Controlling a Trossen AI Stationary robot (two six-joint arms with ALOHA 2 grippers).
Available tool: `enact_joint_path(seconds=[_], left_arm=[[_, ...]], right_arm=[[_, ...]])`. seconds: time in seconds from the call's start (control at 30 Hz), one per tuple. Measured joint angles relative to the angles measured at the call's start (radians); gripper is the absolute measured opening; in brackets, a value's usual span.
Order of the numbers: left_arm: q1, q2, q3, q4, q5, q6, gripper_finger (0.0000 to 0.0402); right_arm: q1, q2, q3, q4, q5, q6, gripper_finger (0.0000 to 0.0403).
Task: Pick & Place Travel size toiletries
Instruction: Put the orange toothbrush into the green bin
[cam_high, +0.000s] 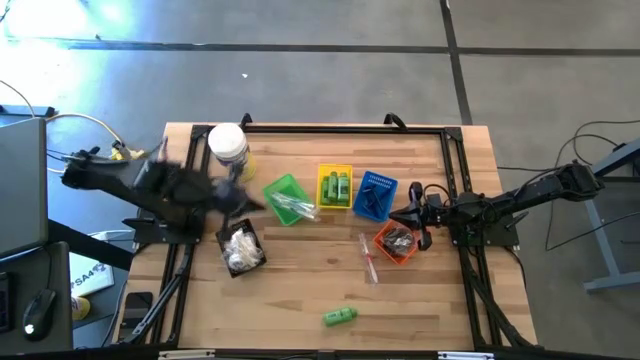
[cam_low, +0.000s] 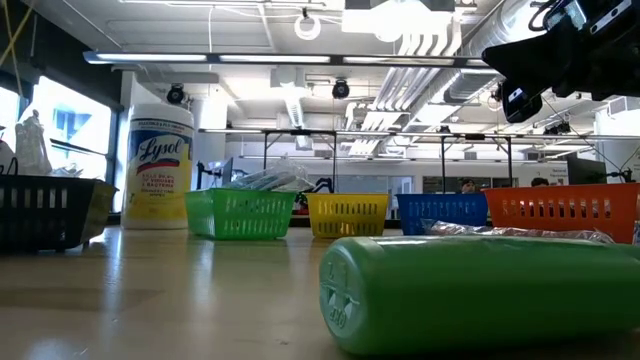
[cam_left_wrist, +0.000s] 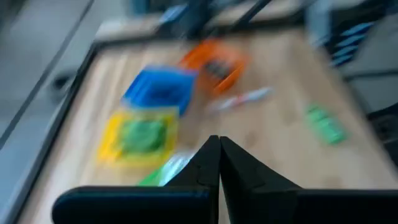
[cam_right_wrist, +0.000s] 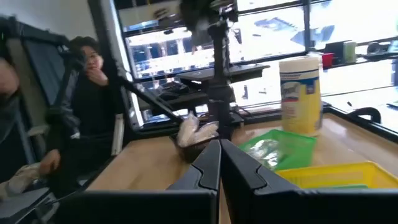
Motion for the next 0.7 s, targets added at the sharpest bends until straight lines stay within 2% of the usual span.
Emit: enact_joint_path(seconds=[0.1,0.23,0.33,0.5,0.7], left_arm=[[-0.063,-0.146,-0.268,0.315,0.034,0.056,0.0002],[-0.064,-0.318,-0.576,0.557,0.033,0.090,0.0001],[-0.066,-0.429,-0.749,0.734,0.045,0.083,0.0000],[-0.065,-0.523,-0.914,0.824,0.044,0.076,0.0000],[-0.065,-0.527,-1.017,0.858,0.046,0.029,0.0000]], right_arm=[[0.000,0.000,0.000,0.000,0.027,0.000,0.0003],[0.000,0.000,0.000,0.000,0.038,0.005,0.0003],[0.000,0.000,0.000,-0.008,0.037,0.005,0.0003],[0.000,0.000,0.000,-0.029,0.048,0.007,0.0003],[0.000,0.000,0.000,-0.038,0.062,0.005,0.0003]])
